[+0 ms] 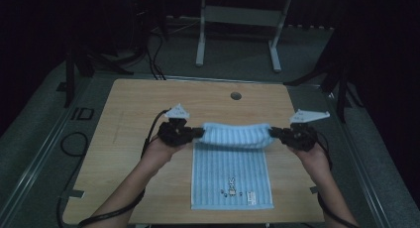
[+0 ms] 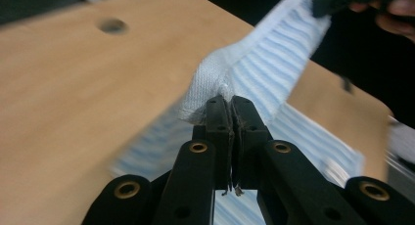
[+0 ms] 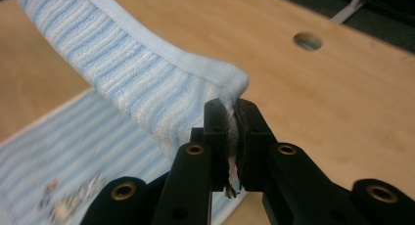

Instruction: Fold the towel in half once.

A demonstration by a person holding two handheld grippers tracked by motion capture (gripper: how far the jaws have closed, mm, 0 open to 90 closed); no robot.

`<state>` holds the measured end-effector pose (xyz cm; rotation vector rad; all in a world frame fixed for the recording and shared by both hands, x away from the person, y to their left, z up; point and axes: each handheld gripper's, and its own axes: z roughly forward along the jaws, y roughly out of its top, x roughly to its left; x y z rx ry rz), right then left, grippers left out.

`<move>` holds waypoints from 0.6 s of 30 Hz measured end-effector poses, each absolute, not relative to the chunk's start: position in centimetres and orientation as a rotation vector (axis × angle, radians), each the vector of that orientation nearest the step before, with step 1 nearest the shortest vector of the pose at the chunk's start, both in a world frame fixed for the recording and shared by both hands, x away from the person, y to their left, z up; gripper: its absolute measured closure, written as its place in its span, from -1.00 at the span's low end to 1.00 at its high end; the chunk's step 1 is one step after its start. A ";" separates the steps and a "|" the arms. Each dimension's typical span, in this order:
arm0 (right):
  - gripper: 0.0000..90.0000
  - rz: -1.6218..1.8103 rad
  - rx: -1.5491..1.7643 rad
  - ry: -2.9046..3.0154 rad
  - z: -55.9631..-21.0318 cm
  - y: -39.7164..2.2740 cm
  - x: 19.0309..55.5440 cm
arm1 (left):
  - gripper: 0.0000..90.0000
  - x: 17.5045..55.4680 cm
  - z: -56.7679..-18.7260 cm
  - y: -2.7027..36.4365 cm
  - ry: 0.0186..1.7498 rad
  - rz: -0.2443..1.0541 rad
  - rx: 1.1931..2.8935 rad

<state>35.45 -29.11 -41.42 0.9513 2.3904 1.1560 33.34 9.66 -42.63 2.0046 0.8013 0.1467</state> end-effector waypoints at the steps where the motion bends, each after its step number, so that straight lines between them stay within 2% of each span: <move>1: 0.87 1.165 0.955 2.395 -42.0 -29.3 34.6 | 0.93 32.6 -43.3 9.6 0.787 0.148 2.018; 9: 0.86 1.180 0.972 2.491 -46.7 -30.0 30.1 | 0.92 29.4 -48.3 9.3 0.797 0.047 2.102; 15: 0.86 1.158 1.035 2.545 -49.7 -30.0 29.8 | 0.92 29.5 -52.1 9.0 0.867 -0.031 2.124; 18: 0.86 1.152 1.057 2.562 -50.4 -29.9 30.0 | 0.92 29.7 -52.3 9.4 0.888 -0.042 2.079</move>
